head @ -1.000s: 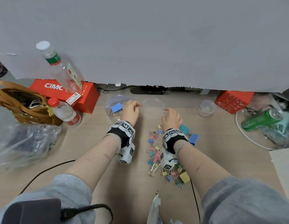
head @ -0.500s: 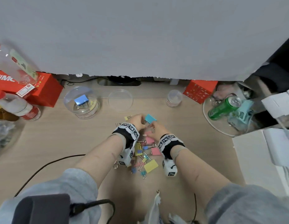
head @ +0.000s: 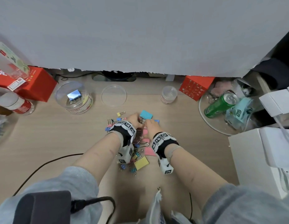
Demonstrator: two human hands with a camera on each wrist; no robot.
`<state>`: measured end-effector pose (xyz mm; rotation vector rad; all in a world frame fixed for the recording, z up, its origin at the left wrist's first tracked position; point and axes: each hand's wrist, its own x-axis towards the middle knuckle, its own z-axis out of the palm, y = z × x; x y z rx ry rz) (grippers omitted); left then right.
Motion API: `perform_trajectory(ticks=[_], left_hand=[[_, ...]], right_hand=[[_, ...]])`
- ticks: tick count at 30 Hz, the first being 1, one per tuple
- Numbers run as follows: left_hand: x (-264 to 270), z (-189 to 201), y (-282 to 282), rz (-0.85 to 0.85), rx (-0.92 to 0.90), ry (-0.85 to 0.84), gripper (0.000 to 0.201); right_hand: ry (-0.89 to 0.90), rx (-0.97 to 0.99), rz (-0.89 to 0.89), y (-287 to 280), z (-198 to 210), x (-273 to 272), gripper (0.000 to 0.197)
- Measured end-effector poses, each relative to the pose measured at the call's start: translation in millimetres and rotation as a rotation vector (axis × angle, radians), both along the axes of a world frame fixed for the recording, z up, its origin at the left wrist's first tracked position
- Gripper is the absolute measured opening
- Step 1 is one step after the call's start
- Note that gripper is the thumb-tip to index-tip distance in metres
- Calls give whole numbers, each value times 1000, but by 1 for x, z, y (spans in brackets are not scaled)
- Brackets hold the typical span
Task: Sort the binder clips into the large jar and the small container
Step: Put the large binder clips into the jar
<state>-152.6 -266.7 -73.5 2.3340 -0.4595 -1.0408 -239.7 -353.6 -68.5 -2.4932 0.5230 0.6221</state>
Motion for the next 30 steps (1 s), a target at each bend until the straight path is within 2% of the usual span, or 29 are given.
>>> perform_trajectory(ticks=[2, 5, 7, 8, 9, 11, 12, 14, 16, 21, 24, 27, 30], left_hand=[[-1, 0, 2, 33, -34, 33, 31], [-3, 0, 7, 73, -86, 80, 36], [-4, 5, 11, 121, -124, 93, 35], [-4, 8, 14, 158, -150, 99, 33], [-3, 12, 17, 200, -180, 108, 32], [-1, 19, 24, 251, -207, 108, 30], [0, 22, 28, 261, -207, 88, 29], [3, 27, 35, 283, -211, 41, 28], [8, 32, 42, 297, -221, 1, 29], [25, 48, 60, 299, -221, -96, 35], [39, 61, 75, 311, -203, -167, 30], [60, 69, 101, 403, -222, -216, 16], [83, 71, 134, 553, -260, -223, 17]], right_hand=[[-25, 10, -32, -2, 3, -1, 40], [30, 111, -49, -7, 6, 1, 35], [49, 188, -102, -5, 13, 1, 17], [-18, 247, -199, -4, 15, 1, 10], [-36, 242, -271, -3, 17, 1, 13], [-81, 245, -250, -3, 25, 1, 6], [-104, 315, -267, -2, 30, 0, 8], [-146, 392, -283, -5, 30, 2, 39], [-208, 421, -320, -5, 32, 5, 46], [-374, 397, -423, 10, 47, 23, 32], [-429, 418, -515, 28, 53, 44, 28], [-461, 496, -601, 53, 63, 71, 22], [-483, 621, -674, 88, 71, 101, 12]])
